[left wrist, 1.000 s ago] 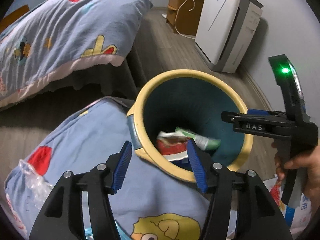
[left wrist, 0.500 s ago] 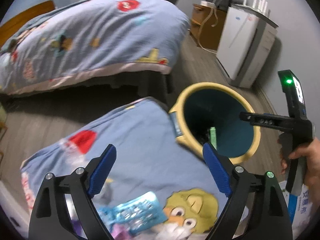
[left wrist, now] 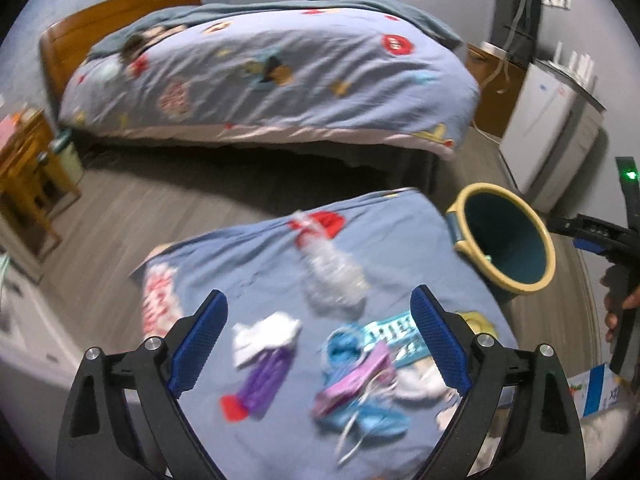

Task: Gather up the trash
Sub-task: 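Move both tools back over the cushion, then grasp the pink wrapper with left tool while right tool grasps white tissue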

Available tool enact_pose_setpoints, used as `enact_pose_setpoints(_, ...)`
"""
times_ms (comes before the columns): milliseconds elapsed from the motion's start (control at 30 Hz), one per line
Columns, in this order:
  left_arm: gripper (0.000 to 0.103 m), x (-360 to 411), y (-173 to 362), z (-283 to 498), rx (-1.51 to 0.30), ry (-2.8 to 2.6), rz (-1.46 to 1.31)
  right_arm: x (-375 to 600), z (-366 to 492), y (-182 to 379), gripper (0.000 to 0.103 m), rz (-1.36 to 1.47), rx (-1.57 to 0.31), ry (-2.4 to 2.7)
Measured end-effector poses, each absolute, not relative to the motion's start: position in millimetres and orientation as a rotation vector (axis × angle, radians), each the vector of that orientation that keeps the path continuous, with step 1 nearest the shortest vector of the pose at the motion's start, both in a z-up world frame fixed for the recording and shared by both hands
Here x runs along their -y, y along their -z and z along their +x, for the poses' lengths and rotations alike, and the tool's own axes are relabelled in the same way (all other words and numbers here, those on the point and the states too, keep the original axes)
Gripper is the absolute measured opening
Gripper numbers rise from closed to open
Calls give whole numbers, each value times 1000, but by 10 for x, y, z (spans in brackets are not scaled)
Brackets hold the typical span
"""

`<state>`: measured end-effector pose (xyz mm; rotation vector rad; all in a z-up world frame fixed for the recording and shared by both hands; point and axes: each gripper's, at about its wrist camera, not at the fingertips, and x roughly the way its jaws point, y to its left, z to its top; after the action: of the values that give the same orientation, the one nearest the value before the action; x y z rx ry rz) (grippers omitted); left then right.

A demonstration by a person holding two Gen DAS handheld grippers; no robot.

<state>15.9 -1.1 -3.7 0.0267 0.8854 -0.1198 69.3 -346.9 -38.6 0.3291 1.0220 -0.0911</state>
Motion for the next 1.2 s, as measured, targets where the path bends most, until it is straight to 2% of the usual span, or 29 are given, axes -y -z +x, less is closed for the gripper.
enact_pose_setpoints(267,92,-366,243,-60,-925,84,-32,2688,399,234,97,265,-1022,-15)
enact_pose_setpoints(567,92,-329,589,-30,-1016,109,-8,2174,120,732,97,190,-1147,-23)
enact_pose_setpoints(667,87,-182,690,-37,-1051,157,46,2107,129,947,97,141,-1225,-28)
enact_pose_setpoints(700,81,-125,731,-38,-1065,178,69,2093,125,1006,96,134,-1244,-31)
enact_pose_setpoints(767,75,-27,819,-33,-1099,214,104,2069,129,1137,89,132,-1291,-47)
enact_pose_setpoints(800,71,-3,857,-29,-1110,223,111,2060,121,1183,81,136,-1310,-57)
enact_pose_setpoints(833,68,28,894,-23,-1122,235,117,2042,121,1231,76,142,-1332,-69)
enact_pose_setpoints(1067,54,127,1083,30,-1180,262,149,1827,138,1484,61,121,-1423,-176)
enact_pose_setpoints(1167,41,136,1187,68,-1221,268,150,1770,144,1591,50,120,-1459,-204)
enact_pose_setpoints(1200,33,134,1208,76,-1230,270,150,1750,148,1623,43,118,-1470,-212)
